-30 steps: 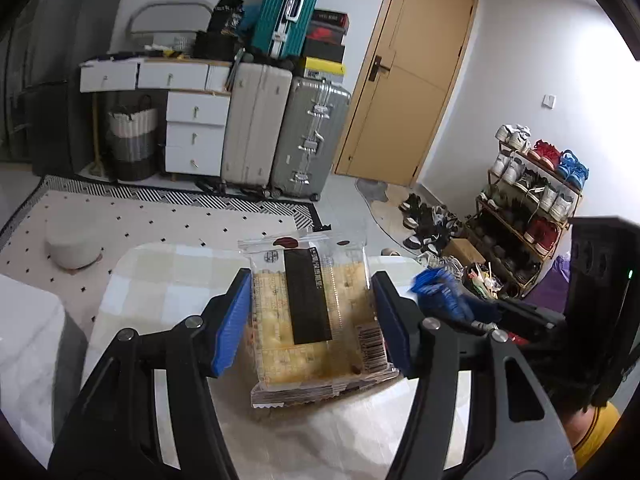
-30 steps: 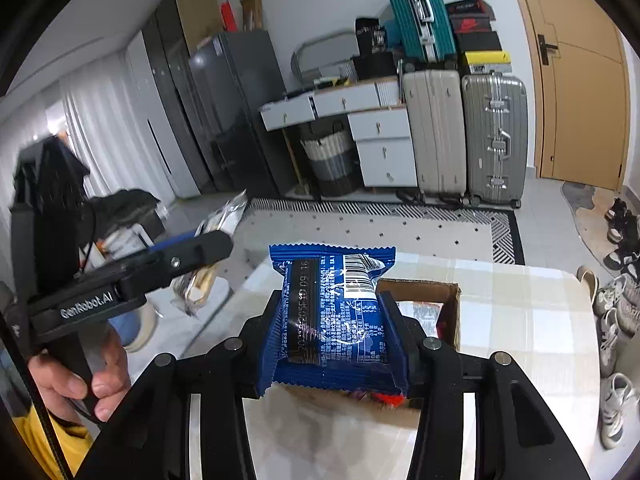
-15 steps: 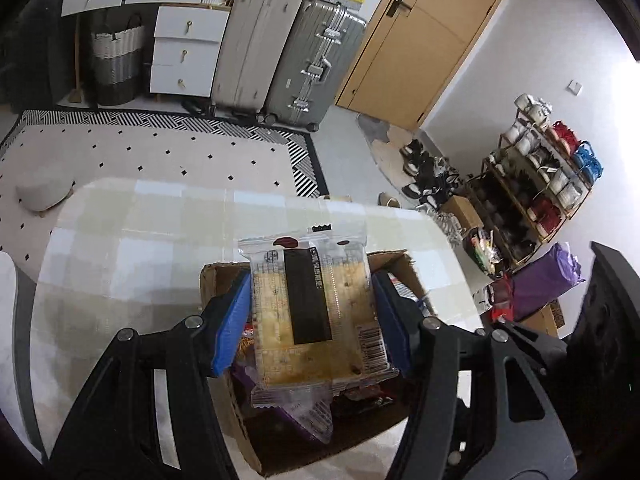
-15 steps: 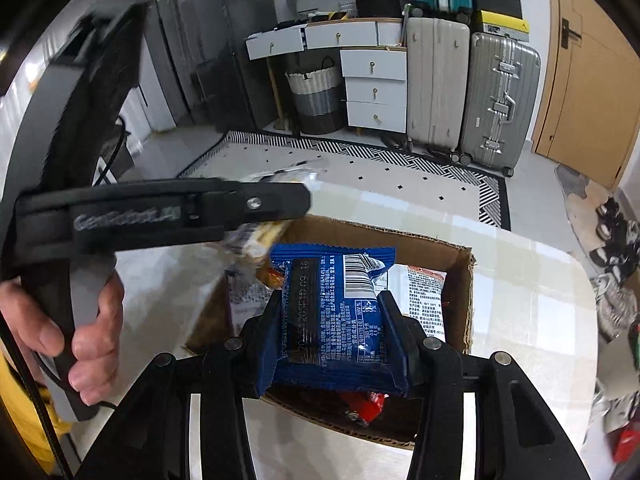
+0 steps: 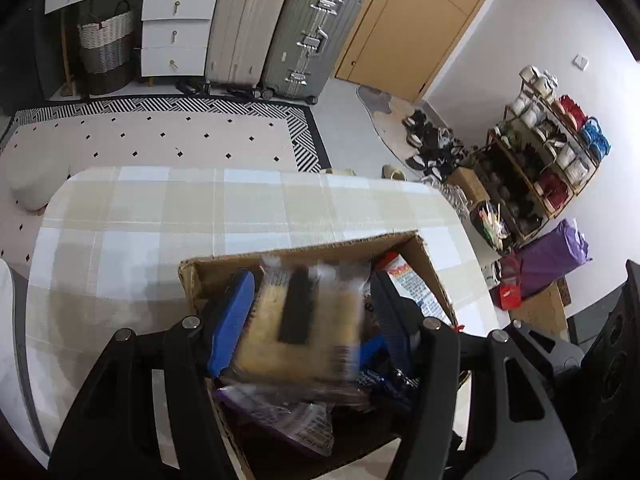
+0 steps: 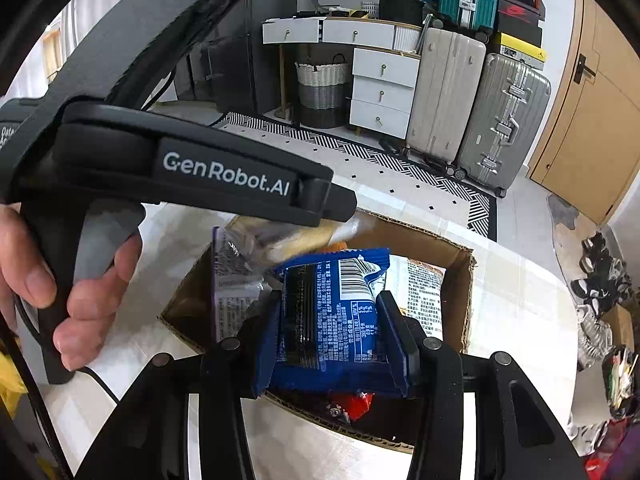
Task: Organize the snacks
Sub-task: 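Open both grippers to drop the crackers and wafer into the box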
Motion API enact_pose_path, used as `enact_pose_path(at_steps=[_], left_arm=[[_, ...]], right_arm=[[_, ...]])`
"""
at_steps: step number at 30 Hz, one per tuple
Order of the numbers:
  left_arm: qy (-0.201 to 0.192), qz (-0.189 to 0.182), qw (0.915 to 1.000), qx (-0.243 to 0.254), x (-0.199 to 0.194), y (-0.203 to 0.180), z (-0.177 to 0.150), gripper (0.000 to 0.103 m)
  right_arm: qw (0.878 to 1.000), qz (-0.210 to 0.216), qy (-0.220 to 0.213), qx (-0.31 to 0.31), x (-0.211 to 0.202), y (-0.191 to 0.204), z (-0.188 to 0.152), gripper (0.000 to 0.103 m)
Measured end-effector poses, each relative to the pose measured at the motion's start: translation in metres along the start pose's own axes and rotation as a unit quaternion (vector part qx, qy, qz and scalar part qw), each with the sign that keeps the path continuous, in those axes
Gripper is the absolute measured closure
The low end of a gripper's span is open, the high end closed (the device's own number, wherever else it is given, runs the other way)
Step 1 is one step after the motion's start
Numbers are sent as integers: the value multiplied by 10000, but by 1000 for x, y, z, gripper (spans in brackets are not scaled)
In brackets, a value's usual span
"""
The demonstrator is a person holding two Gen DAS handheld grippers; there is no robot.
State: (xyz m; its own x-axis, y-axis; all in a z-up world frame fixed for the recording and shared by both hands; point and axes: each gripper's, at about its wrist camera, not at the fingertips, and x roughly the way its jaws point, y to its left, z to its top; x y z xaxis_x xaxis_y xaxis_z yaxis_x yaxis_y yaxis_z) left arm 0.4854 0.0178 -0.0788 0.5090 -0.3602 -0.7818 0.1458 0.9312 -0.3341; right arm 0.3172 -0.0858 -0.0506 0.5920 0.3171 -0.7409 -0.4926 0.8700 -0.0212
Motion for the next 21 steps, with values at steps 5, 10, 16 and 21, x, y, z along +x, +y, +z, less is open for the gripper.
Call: enact_pose_path(at_steps=[5, 10, 16, 21], left_arm=[[-14, 101, 9999, 76, -2, -5, -3, 46], [-228, 119, 9997, -53, -32, 7, -12, 46], [-483, 316, 9983, -28, -73, 12, -26, 45], [-676, 490, 9965, -28, -107, 14, -43, 40]], right_arm=[[10000, 33, 28, -11, 0, 0, 0, 55], [9999, 126, 9, -2, 3, 0, 3, 53], [9996, 198, -184, 113, -1, 0, 9, 46], [9965, 309, -665, 396, -27, -3, 16, 38]])
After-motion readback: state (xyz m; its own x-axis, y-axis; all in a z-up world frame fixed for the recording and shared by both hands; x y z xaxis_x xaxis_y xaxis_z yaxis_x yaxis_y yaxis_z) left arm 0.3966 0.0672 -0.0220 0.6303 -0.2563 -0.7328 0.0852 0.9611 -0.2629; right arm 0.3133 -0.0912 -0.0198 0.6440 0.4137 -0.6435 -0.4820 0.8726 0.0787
